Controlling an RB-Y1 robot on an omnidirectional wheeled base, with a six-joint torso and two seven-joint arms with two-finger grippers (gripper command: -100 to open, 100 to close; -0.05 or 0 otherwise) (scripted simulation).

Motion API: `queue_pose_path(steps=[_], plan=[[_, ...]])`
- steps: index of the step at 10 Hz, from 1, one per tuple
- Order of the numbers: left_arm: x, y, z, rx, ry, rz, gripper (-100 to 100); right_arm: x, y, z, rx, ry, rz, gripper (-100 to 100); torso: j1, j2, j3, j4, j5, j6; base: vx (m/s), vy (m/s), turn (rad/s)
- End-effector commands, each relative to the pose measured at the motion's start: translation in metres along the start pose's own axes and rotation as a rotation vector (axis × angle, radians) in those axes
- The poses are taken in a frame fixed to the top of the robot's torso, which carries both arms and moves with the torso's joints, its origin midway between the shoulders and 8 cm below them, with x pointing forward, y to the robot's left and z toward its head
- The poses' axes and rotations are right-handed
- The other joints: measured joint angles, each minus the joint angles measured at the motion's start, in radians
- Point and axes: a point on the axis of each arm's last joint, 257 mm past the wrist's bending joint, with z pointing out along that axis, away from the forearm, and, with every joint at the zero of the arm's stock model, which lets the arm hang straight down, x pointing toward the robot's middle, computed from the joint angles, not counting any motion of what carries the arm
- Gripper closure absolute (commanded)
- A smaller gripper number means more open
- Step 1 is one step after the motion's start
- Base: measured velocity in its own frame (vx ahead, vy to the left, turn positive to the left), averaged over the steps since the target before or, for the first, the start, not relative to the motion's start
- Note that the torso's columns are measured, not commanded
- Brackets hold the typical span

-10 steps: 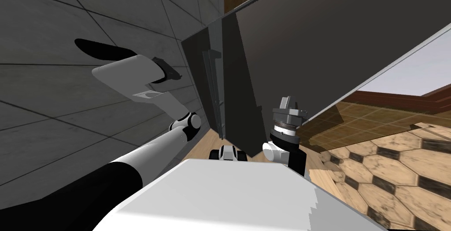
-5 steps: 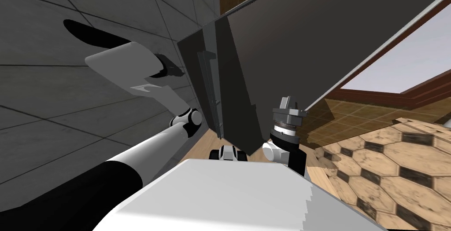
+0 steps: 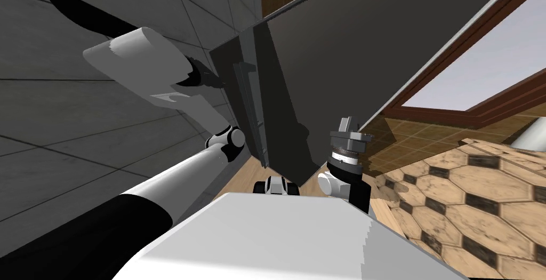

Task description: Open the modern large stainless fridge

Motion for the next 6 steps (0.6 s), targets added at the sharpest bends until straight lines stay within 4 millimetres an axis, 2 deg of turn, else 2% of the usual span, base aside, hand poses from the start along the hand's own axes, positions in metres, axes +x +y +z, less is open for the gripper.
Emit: queue_pose_path(steps=[1, 6], plan=[[0.018, 0.001, -0.004, -0.039, 0.012, -0.035, -100, 0.000, 0.000, 0.000, 0.000, 0.000, 0.000, 0, 0.000, 0.000, 0.000, 0.000, 0.000, 0.000, -0.029, -0.063, -0.065], [0.052, 0.001, -0.015, -0.109, 0.031, -0.093, -100, 0.000, 0.000, 0.000, 0.000, 0.000, 0.000, 0, 0.000, 0.000, 0.000, 0.000, 0.000, 0.000, -0.026, -0.039, -0.036]])
